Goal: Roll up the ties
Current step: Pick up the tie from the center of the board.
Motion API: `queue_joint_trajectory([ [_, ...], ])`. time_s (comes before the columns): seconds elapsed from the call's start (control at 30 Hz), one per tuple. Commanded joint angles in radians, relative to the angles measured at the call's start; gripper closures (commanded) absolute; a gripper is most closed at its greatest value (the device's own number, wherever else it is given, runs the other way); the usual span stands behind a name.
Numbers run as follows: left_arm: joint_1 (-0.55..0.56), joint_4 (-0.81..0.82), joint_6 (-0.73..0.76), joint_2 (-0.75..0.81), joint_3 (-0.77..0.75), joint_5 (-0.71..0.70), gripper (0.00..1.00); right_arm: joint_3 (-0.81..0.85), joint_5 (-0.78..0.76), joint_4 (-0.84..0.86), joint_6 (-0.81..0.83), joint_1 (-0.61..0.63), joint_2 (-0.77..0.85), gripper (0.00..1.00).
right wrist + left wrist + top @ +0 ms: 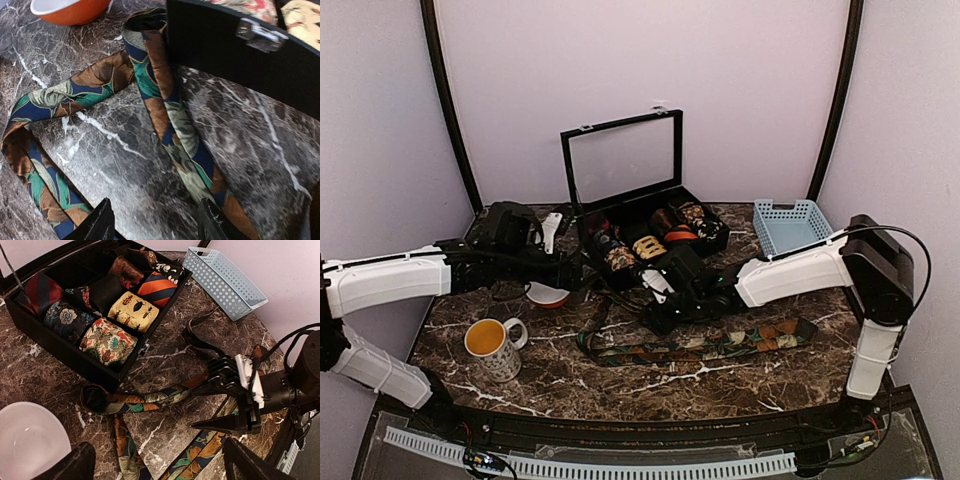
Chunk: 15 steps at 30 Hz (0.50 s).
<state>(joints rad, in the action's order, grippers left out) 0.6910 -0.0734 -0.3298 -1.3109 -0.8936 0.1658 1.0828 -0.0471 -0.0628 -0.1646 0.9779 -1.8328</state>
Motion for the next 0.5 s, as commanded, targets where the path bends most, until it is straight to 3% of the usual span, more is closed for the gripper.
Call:
queue_joint_trajectory([
  [0.0, 0.001, 0.079, -0.051, 0.078, 0.037, -0.019, 0.1, 0.099, 0.047, 0.003, 0.025, -0.001, -0.076, 0.43],
  [0.33, 0.0, 0.073, -0.053, 0.084, 0.042, -0.051, 0.11, 0.194, 0.046, 0.0, 0.003, -0.02, -0.239, 0.45],
  [0.47, 0.002, 0.078, -0.044, 0.089, 0.05, -0.069, 0.1, 0.221, 0.078, -0.022, -0.014, -0.039, -0.279, 0.6],
])
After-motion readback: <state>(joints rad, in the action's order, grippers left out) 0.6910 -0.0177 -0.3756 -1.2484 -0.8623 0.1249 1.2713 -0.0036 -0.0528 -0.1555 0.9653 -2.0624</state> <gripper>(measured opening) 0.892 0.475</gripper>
